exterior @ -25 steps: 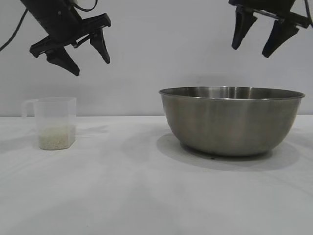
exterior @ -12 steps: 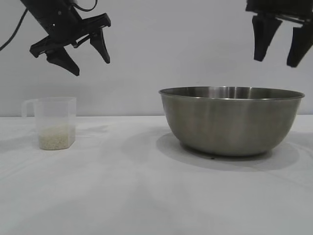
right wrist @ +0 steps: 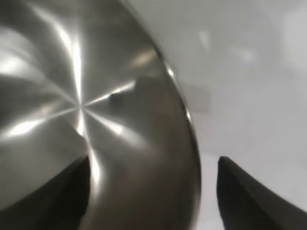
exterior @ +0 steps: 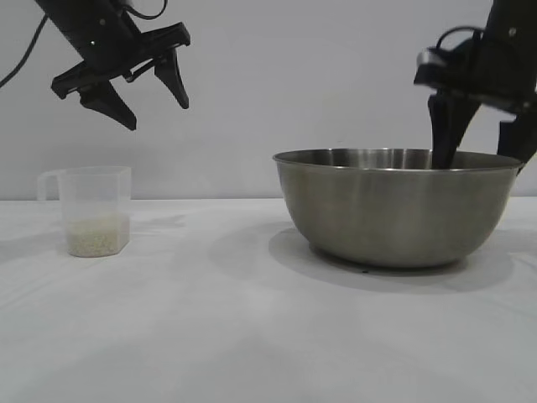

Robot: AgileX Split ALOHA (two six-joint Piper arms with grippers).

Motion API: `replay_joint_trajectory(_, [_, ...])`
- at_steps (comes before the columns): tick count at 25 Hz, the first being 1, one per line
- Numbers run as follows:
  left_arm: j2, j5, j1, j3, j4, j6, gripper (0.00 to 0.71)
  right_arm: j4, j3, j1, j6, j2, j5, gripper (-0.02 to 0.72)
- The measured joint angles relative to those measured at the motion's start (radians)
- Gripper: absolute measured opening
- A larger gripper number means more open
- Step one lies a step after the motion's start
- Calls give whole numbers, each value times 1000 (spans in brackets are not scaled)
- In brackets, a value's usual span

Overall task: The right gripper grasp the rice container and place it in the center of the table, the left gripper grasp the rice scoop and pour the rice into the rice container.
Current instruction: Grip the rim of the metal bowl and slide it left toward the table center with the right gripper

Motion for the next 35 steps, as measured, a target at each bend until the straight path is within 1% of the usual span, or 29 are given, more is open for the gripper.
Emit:
replay_joint_trajectory(1, [0,0,0,0,0,0,486,2,0,0,-8,0,-3,81])
replay_joint_trajectory(2, [0,0,0,0,0,0,486,10,0,0,-20,0,-4,48])
replay_joint_trajectory(3, [0,0,0,0,0,0,486,22,0,0,-31,0,-4,0])
replay_joint_trajectory(6, [0,0,0,0,0,0,486,41,0,0,-43,0,6,0])
replay_joint_trajectory(12, [0,0,0,0,0,0,486,118,0,0,-48,1,36,0])
replay_joint_trajectory(16, [0,0,0,0,0,0,486,121,0,36,-56,1,40,0])
replay_joint_trajectory(22, [0,0,0,0,0,0,486,126,0,119,-63,2,36,0])
replay_joint_trajectory(28, [0,4,0,0,0,0,486,139,0,143,-61,39,30,0])
replay_joint_trajectory(29, [0,8,0,0,0,0,486,143,0,143,-61,39,26,48])
replay_joint_trajectory(30, [0,15,0,0,0,0,486,150,0,144,-61,39,23,48])
replay_joint_trajectory(32, [0,22,0,0,0,0,486,156,0,146,-61,39,18,126])
replay_joint_trajectory(35, [0,24,0,0,0,0,486,158,0,148,-60,39,15,281])
